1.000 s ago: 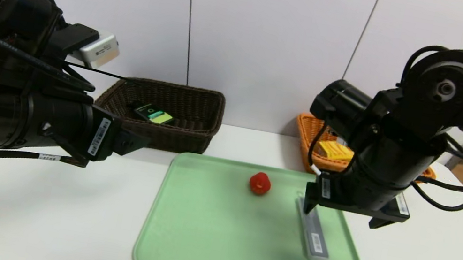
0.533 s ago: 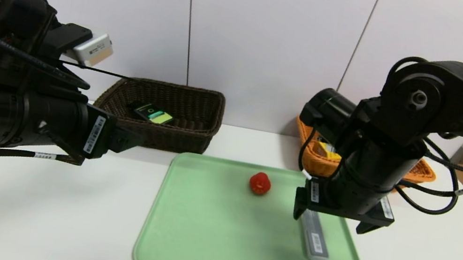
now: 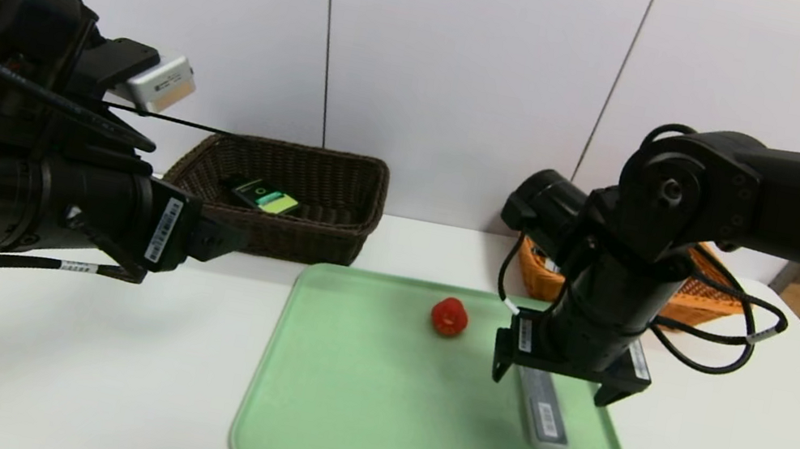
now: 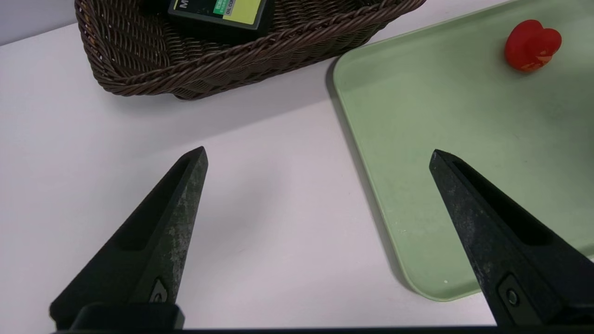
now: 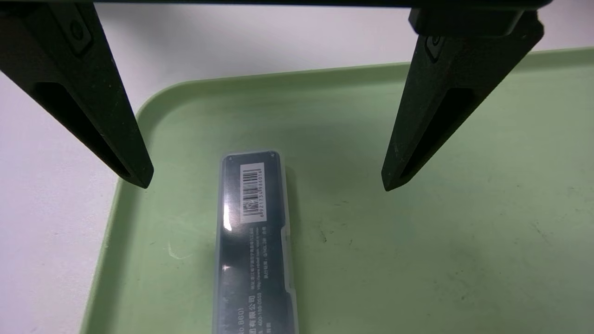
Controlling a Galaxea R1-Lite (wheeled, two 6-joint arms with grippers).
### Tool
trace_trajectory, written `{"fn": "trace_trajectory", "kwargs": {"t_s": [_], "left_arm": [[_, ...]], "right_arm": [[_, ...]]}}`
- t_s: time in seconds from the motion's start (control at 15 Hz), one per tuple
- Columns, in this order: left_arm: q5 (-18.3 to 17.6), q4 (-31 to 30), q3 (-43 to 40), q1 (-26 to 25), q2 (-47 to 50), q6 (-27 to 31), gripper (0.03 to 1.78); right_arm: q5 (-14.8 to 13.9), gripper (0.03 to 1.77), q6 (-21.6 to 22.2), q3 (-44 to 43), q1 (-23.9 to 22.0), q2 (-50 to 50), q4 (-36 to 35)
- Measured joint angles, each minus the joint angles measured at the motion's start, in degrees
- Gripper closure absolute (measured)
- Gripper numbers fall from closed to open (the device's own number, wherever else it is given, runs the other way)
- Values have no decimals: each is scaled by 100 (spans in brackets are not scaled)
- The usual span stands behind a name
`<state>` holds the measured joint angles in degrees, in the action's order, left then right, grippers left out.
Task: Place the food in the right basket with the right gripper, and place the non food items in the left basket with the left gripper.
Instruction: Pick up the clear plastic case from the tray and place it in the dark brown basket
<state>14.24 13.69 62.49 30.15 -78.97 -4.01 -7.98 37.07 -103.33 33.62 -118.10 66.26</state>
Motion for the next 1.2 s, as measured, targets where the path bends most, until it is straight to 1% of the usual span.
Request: {"fn": "trace_trajectory", "kwargs": {"t_s": [0.13,0.27,0.33,0.53,0.8,0.93,1.07,1.2], "left_arm": [[-2,0,7,-11,0,0,12],[0,2,10,-63,2,10,12],[0,2,10,-74,2,11,12],[0,6,2,-96,2,11,12],[0,2,5,-96,-2,10,12],[0,4,11,-96,-11,10,12],[-2,0,11,-96,-22,11,12],[-2,-2,16,-96,-46,11,12]], "right_arm": [[112,10,-4,-4,-83,-89,-16],[308,10,-39,10,-199,-152,-173],[335,10,-140,18,-254,-174,-217],[336,10,-510,62,-347,-207,-236],[335,10,-747,104,-385,-257,-366],[335,10,-935,118,-430,-296,-378],[339,10,-995,179,-472,-323,-518],[328,10,-1164,317,-490,-336,-697]]}}
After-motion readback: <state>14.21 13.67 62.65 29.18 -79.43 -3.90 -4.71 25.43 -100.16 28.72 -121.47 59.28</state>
